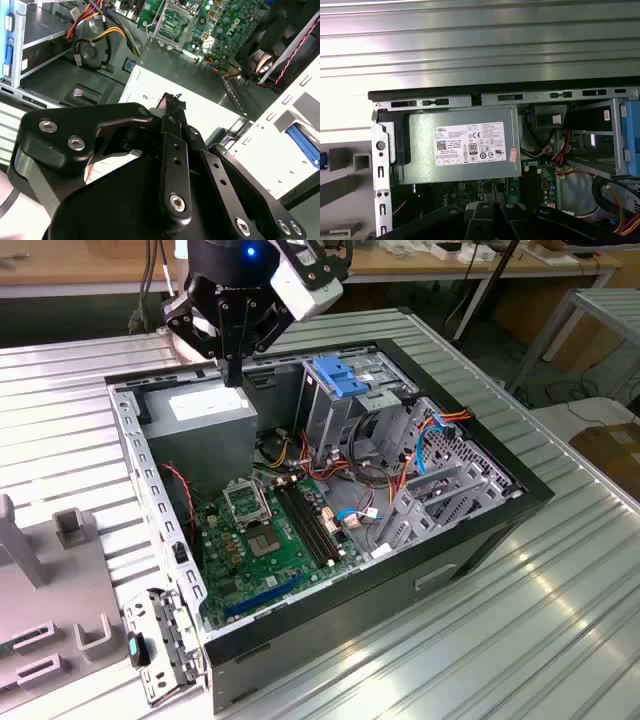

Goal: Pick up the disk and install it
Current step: 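Reach for the disk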

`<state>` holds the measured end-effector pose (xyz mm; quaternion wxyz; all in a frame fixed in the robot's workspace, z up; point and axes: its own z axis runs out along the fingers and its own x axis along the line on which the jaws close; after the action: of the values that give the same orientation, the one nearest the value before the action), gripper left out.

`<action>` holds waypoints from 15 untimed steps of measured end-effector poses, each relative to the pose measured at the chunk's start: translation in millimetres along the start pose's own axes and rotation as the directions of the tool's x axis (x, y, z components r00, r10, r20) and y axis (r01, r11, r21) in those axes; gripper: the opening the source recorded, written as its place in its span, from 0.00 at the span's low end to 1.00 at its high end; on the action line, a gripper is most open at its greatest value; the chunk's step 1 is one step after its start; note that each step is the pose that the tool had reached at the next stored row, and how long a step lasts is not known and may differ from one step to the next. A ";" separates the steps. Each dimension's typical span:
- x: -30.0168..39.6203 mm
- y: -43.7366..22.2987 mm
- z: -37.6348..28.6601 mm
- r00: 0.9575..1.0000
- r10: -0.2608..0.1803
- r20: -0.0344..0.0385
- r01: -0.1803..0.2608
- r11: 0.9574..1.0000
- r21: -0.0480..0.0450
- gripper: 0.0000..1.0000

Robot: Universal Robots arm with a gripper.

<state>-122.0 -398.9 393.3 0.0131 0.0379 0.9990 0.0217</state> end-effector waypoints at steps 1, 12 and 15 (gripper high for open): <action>0.4 0.0 -0.1 1.000 0.000 0.000 0.000 1.000 0.000 0.11; 13.3 -1.0 -0.4 1.000 0.000 0.000 0.000 1.000 0.000 0.11; 18.6 -1.4 -0.5 1.000 0.000 0.000 0.000 1.000 0.000 0.11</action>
<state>-140.6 -398.9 393.3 0.0131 0.0379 0.9990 0.0217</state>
